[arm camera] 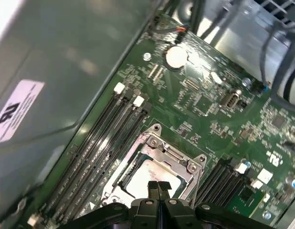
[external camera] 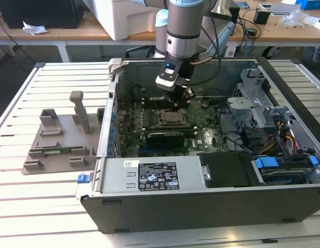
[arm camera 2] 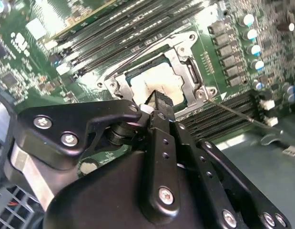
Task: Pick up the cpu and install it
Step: 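Install the first cpu locking lever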
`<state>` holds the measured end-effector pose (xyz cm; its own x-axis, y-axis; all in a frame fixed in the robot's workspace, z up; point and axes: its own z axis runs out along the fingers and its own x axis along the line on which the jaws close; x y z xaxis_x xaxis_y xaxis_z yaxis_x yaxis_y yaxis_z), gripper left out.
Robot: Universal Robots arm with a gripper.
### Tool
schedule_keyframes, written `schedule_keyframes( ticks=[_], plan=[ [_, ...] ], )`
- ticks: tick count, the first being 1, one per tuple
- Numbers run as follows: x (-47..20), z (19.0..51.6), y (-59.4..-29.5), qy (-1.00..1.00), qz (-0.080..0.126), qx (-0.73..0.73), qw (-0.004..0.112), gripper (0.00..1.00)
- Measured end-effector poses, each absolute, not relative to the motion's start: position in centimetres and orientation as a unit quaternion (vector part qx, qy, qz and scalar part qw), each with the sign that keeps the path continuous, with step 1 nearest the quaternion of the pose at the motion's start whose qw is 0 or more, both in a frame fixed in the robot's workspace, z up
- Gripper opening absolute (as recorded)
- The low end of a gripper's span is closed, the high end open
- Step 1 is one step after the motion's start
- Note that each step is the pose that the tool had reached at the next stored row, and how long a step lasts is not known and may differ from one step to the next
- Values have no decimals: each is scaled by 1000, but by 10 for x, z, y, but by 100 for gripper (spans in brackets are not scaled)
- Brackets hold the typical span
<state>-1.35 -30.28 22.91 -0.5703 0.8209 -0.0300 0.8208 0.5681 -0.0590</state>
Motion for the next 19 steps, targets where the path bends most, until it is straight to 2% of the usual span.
schedule_keyframes(
  ticks=[19],
  plan=[
    [-13, 229, -303, -964, 32, -265, -7, 11]
  ],
)
